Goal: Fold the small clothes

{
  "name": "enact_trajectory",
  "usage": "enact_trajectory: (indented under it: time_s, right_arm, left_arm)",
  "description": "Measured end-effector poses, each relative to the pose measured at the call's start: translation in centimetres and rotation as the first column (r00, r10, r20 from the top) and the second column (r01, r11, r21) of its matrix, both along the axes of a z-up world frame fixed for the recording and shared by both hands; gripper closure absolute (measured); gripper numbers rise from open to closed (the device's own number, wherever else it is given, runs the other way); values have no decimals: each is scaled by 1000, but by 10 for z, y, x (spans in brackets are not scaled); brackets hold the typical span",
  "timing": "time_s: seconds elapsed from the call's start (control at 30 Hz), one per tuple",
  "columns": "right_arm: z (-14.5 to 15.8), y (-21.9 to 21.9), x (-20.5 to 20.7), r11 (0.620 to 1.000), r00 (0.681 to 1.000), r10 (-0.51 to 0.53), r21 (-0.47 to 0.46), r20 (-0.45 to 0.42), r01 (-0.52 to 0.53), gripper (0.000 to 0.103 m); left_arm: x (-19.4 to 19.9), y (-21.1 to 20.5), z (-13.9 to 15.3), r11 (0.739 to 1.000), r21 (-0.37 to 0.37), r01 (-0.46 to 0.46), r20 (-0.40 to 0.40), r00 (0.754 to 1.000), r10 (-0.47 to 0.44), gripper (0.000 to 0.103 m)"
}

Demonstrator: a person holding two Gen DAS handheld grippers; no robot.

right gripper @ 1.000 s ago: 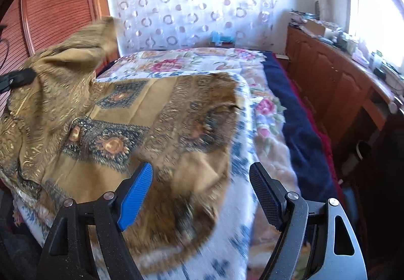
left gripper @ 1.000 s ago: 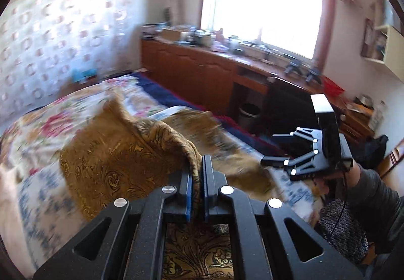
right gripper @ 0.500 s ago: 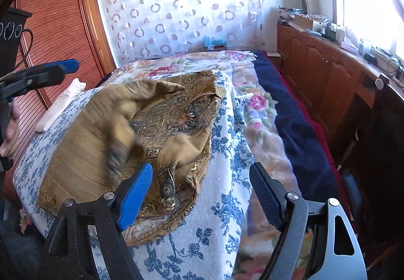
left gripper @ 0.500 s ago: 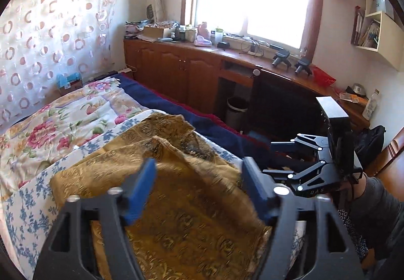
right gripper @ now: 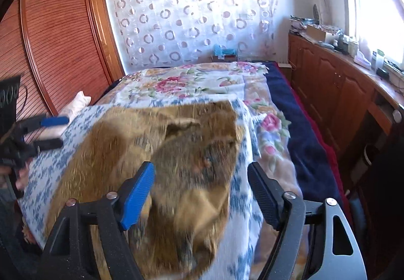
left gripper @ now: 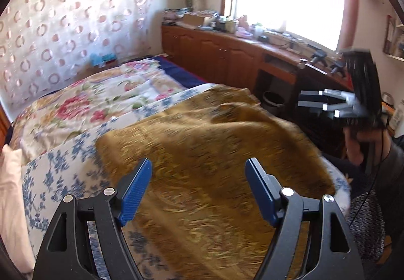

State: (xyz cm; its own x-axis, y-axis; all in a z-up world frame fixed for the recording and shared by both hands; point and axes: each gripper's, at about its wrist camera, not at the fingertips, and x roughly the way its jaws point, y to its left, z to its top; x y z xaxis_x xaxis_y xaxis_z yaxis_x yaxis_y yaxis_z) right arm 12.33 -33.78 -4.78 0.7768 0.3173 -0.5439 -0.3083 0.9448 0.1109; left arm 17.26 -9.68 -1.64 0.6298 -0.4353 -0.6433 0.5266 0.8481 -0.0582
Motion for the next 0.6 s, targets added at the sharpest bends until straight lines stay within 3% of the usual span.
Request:
enact_trajectory:
  time_s: [0.3, 0.6]
  right_arm:
    - [-7, 33, 91, 999, 997, 42, -10, -65, -43, 36]
    - [-34, 52, 150, 994, 975, 108, 11, -197, -107, 45]
  left_arm:
    - [44, 26, -53, 994, 87, -66, -104, 992, 74, 26]
    - [60, 32, -67, 997, 45, -56, -154, 986, 62, 26]
